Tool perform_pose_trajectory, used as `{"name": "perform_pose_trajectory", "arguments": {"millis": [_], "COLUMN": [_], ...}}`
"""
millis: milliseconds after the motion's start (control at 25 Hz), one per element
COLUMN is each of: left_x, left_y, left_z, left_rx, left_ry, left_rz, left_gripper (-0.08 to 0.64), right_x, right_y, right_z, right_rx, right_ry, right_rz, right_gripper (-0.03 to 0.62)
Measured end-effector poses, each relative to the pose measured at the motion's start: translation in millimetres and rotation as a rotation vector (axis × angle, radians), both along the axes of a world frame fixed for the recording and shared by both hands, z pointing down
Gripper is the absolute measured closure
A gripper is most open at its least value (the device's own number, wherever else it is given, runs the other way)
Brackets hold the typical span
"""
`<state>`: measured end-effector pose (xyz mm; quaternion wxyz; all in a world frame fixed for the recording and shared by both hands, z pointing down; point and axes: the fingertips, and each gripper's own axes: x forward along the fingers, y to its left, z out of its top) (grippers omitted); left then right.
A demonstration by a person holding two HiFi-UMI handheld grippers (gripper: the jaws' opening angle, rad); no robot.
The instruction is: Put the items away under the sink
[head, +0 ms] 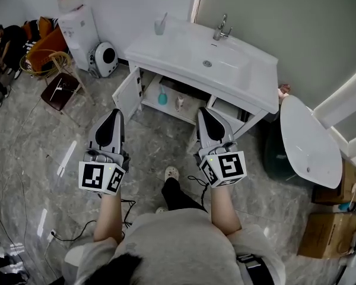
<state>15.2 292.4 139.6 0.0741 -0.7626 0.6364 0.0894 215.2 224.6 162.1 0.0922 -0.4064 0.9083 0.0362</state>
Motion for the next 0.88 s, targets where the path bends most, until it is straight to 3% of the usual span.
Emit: {"name": "perform_pose_trajectory", "arguments": {"millis": [360,640,880], "left_x": [-31.5,-25.4,-19.7], "left_y": [-109.7,-195.3,-238.3], "left_z": [-22.5,-28.2,-26.8], "left_rx": [0.032,0.034,0.030], "left_ry": [0.002,-0.011,-0.022], "left_rz": [-0.034,-0.026,-0.027], "left_gripper": [0.552,0.552,0.552], "right_x": [-35.1,-34.9,-29.8], "right_y": [-116.0,-200.0,-245.2], "right_z": [-23.6,-30.9,-24.7], "right_rx": [0.032,0.039,0.022], "right_ry": [-0.004,-0.017,-0.040], "right_rz": [-0.045,-0.056,-0.059], "right_gripper": [0.581,0.581,0.581]}}
